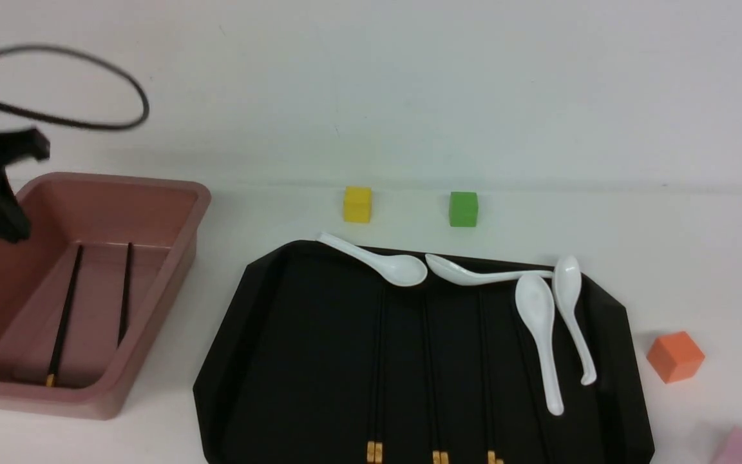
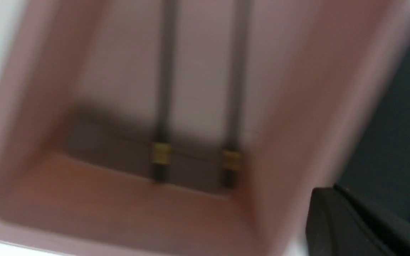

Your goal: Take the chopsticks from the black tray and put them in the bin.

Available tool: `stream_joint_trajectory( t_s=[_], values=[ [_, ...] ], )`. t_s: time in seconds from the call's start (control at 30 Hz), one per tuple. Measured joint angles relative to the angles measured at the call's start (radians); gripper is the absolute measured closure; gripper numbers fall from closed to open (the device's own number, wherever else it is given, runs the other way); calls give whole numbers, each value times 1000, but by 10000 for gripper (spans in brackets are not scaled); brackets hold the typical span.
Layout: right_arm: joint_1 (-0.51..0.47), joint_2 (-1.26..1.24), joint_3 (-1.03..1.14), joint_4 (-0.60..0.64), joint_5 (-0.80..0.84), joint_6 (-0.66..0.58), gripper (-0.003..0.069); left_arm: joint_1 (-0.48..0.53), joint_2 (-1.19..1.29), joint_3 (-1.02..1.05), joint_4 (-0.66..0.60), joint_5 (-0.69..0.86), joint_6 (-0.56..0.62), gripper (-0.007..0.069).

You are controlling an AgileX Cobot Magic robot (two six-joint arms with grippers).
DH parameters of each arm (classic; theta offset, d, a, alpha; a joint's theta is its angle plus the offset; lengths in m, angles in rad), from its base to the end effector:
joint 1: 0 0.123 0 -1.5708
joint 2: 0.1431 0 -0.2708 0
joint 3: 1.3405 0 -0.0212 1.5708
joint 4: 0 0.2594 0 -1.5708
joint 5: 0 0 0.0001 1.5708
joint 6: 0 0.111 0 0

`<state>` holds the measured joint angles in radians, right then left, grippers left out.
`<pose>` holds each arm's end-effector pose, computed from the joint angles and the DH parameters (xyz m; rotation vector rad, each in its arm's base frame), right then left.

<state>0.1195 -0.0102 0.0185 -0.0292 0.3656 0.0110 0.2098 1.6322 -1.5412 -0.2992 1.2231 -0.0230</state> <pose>0.0944 0.0102 0.1690 -0.1188 1.8540 0.0620 0.3505 0.0432 0.3085 -0.3924 2.7227 -0.3679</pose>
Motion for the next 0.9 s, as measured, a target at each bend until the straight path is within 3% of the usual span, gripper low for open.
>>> stream_joint_trajectory(
  t_s=[0.2, 0.47, 0.67, 0.9],
  values=[
    [0, 0, 0, 0, 0, 0, 419, 0, -192, 115, -164, 2, 106, 637],
    [0, 0, 0, 0, 0, 0, 419, 0, -627, 512, -310, -8, 291, 637],
    [0, 0, 0, 0, 0, 0, 419, 0, -1003, 860, -472, -271, 408, 637],
    [0, 0, 0, 0, 0, 0, 419, 0, -1261, 1066, -573, -532, 418, 637]
  ],
)
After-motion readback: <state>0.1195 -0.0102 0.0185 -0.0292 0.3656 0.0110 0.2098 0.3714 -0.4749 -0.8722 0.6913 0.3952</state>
